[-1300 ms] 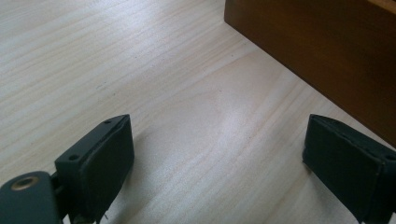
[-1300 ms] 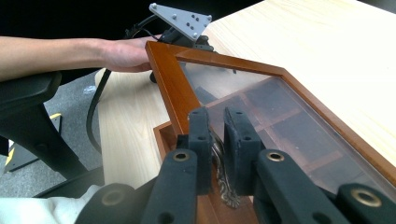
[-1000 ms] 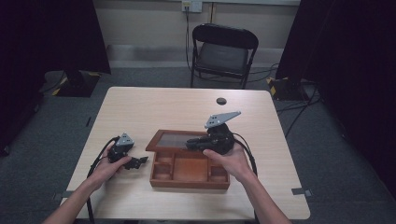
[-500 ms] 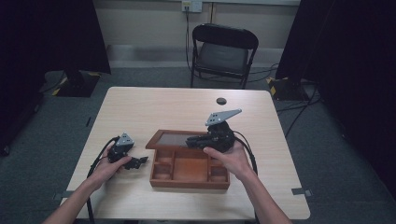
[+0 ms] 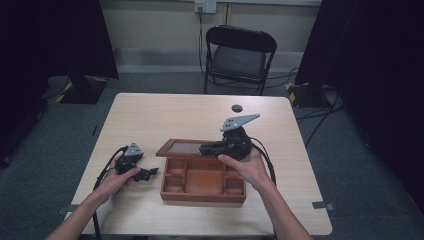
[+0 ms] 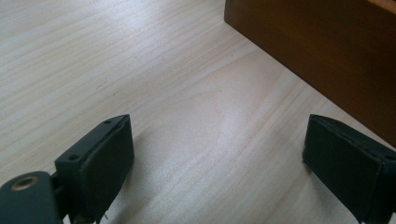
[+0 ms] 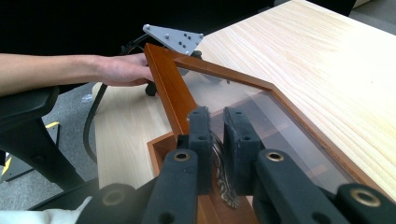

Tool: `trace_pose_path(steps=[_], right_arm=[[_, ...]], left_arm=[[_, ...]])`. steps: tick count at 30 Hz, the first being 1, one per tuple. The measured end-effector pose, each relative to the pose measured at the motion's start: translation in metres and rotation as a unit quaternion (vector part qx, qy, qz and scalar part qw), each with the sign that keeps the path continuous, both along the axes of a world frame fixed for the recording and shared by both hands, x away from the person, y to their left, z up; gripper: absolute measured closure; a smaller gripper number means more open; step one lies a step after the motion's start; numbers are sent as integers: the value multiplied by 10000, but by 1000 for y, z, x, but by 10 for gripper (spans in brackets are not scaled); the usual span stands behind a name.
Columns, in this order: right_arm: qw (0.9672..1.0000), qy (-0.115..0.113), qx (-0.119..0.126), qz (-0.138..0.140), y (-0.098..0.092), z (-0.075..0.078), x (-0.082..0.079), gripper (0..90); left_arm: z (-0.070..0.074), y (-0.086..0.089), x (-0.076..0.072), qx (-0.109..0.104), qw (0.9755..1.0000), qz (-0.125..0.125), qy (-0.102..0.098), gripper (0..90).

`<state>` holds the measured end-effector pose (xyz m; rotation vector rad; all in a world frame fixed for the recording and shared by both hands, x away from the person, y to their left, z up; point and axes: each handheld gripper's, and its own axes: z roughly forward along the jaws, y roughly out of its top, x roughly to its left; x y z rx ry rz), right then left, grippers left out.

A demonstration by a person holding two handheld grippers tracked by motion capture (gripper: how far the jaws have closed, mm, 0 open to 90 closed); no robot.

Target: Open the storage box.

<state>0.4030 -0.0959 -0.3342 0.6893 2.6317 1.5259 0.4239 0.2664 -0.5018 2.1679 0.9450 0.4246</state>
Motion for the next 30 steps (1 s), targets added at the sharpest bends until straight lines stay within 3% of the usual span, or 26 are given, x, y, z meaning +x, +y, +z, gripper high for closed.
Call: trace_pose_path(steps=[30], right_arm=[[10000, 56, 31, -73, 0, 5, 5, 825]], left_arm=[[0, 0, 0, -2, 10000, 3, -2, 83]])
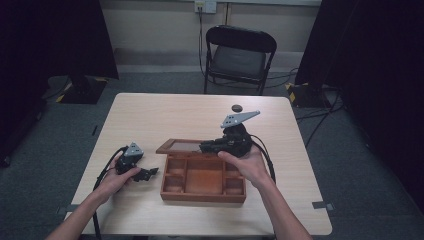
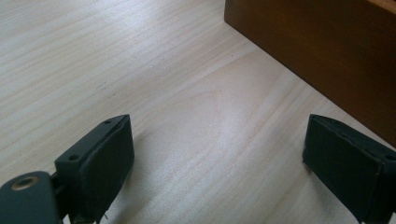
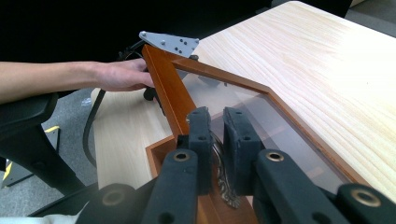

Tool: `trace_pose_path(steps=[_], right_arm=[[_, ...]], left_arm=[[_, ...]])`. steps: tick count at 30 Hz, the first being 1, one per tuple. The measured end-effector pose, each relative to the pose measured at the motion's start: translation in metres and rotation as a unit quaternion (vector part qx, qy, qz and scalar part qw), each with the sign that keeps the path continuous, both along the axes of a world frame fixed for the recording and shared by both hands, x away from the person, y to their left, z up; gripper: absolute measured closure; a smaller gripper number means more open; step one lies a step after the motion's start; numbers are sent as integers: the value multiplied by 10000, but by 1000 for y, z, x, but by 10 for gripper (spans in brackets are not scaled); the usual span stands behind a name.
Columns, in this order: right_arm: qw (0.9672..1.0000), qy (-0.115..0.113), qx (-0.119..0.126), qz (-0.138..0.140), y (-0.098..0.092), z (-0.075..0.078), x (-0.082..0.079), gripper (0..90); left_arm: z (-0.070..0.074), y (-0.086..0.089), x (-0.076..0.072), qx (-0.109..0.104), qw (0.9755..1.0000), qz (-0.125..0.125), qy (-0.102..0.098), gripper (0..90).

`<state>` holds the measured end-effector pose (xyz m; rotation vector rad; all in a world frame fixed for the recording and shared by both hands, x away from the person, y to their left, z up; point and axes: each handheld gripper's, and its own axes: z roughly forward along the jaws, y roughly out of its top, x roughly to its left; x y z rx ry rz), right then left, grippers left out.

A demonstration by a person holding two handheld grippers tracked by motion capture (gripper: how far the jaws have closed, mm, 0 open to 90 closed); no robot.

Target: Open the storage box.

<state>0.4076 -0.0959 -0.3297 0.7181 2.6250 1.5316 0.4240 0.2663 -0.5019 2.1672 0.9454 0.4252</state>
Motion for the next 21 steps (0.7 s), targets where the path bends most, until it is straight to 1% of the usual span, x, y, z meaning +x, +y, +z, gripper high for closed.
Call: trace_pose_path(steps=[14, 21], right_arm=[[10000, 3, -30, -24, 3, 4, 3, 827], [10000, 33, -3, -45, 2, 5, 5, 827]], left_arm=[[0, 0, 0, 18, 10000, -2, 13, 84], [0, 0, 0, 9, 10000, -6, 11, 83]])
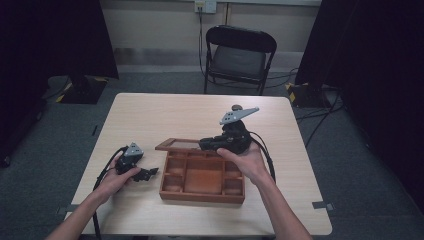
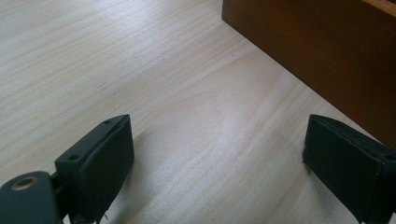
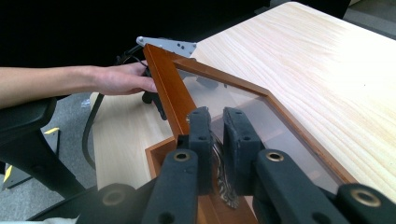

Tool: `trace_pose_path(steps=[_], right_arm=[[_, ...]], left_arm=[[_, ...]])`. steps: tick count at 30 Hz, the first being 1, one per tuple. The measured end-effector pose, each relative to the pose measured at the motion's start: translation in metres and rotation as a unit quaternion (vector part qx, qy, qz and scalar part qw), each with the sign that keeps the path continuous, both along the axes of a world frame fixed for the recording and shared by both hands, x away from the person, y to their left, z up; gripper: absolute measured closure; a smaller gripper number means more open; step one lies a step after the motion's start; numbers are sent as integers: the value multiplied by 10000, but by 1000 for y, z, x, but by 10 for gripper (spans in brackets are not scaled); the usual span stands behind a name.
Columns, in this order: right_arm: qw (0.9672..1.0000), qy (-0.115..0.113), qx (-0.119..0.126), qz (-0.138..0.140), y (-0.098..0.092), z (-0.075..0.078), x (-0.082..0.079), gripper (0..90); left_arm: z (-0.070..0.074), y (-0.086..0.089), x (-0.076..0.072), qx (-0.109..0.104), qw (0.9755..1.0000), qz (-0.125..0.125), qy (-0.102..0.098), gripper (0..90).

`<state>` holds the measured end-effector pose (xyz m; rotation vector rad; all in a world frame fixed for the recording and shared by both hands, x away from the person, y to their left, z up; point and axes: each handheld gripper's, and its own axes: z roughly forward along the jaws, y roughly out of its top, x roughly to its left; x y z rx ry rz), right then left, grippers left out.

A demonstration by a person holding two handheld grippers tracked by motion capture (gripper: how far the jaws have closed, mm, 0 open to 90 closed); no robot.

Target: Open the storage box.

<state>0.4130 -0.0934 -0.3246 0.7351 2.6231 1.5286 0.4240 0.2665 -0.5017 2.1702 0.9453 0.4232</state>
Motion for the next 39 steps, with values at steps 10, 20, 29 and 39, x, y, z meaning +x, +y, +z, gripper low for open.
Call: trace_pose_path(steps=[10, 20, 29, 39], right_arm=[[10000, -15, 30, -10, -1, 3, 4, 827], [9999, -78, 39, -66, -2, 6, 7, 826], [9998, -134, 92, -134, -2, 8, 8, 826], [9995, -170, 101, -229, -2, 11, 10, 819]], left_arm=[[0, 0, 0, 3, 10000, -2, 1, 84], [0, 0, 0, 6, 10000, -2, 3, 83], [0, 0, 0, 2, 10000, 0, -1, 84], [0, 0, 0, 11, 10000, -6, 0, 84]])
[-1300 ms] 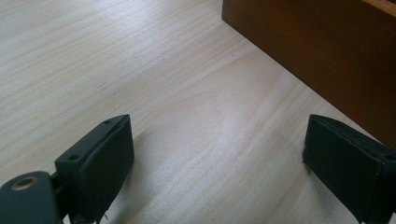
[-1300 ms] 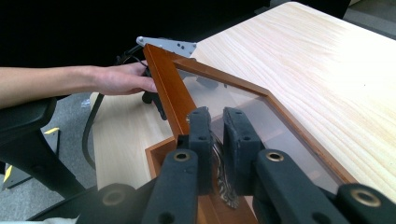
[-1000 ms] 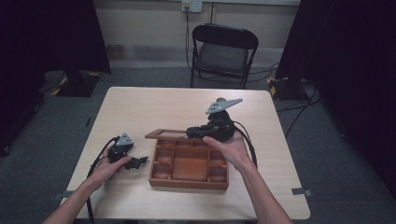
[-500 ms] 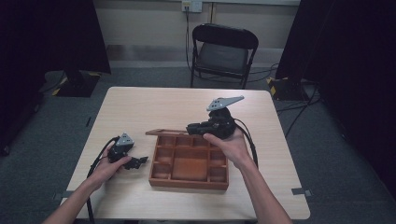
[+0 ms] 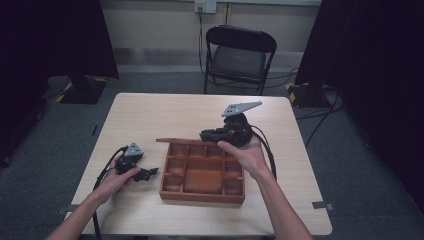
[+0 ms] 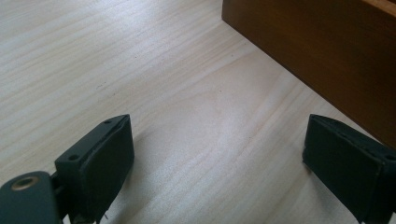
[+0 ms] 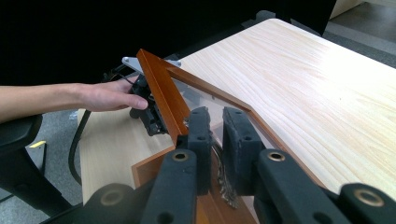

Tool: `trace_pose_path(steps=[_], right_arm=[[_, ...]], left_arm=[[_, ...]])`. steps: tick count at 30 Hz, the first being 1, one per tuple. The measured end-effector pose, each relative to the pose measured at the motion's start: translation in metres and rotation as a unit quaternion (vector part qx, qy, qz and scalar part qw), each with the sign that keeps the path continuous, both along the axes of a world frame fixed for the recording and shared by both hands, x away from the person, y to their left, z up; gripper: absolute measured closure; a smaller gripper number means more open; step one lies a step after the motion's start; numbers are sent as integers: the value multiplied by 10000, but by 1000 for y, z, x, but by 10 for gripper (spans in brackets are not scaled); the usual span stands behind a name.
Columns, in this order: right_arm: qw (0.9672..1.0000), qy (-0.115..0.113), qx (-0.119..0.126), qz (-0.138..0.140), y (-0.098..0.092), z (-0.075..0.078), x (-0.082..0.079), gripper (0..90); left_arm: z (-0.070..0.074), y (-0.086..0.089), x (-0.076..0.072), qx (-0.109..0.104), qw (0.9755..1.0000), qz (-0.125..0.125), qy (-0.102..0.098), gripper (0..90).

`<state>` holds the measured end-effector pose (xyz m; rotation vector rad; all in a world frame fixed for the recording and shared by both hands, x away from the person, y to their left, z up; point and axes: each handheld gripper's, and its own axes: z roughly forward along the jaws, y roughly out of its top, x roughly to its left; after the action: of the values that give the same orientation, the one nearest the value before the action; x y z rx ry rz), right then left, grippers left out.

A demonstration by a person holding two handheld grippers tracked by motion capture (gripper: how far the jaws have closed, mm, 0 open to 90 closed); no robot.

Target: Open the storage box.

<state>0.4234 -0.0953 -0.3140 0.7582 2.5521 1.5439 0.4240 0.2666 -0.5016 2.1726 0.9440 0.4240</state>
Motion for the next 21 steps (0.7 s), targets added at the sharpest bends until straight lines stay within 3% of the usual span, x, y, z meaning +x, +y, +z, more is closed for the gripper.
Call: trace_pose_path(steps=[21], right_arm=[[9999, -13, 72, -155, 0, 4, 6, 812]], left_arm=[[0, 0, 0, -5, 10000, 7, -2, 83]])
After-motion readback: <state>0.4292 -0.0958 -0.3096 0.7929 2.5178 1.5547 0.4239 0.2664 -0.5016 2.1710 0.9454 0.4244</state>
